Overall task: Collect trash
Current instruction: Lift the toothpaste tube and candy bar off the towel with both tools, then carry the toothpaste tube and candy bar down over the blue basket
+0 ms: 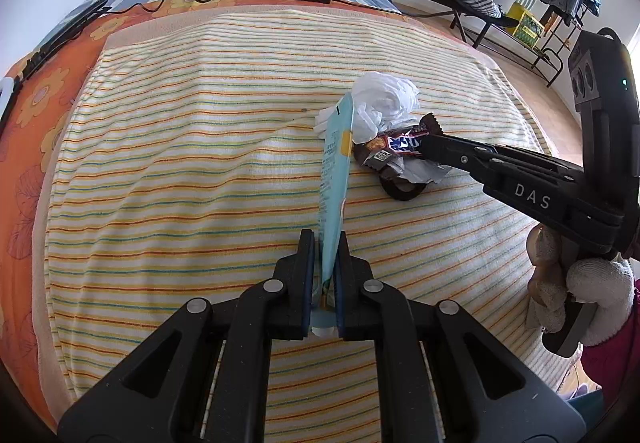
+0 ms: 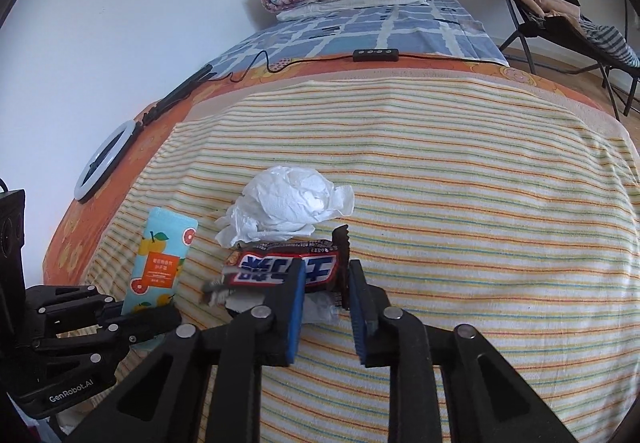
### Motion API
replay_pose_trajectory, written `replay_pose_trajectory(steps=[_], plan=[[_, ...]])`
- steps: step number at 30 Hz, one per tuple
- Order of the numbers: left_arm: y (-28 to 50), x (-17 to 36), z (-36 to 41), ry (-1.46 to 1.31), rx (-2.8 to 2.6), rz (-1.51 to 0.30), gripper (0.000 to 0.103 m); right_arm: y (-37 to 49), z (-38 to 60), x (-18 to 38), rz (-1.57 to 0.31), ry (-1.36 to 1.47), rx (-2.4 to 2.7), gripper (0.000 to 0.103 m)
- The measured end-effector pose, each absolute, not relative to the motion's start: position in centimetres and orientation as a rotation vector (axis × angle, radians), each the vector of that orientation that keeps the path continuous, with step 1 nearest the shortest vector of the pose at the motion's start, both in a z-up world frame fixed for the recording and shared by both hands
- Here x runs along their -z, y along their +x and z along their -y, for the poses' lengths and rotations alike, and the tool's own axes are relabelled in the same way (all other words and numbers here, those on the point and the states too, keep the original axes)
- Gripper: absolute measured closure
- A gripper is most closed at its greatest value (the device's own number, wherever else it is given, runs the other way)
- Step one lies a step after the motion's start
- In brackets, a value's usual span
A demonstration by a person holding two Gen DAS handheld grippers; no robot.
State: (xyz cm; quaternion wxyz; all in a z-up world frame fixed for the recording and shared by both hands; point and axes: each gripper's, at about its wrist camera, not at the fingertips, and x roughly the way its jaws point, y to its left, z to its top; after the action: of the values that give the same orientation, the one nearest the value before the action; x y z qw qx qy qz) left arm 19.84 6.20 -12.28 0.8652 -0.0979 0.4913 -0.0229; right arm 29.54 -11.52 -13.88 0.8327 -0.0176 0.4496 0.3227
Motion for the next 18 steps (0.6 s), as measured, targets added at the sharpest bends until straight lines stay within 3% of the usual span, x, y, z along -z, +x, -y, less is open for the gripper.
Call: replay_pose_trajectory(steps=[18], plan=[[17.3, 9.8, -7.2, -0.233, 0.024, -0.988, 0.099, 25.7, 13.5, 6.9, -0.841, 0.0, -0.741, 0.103]])
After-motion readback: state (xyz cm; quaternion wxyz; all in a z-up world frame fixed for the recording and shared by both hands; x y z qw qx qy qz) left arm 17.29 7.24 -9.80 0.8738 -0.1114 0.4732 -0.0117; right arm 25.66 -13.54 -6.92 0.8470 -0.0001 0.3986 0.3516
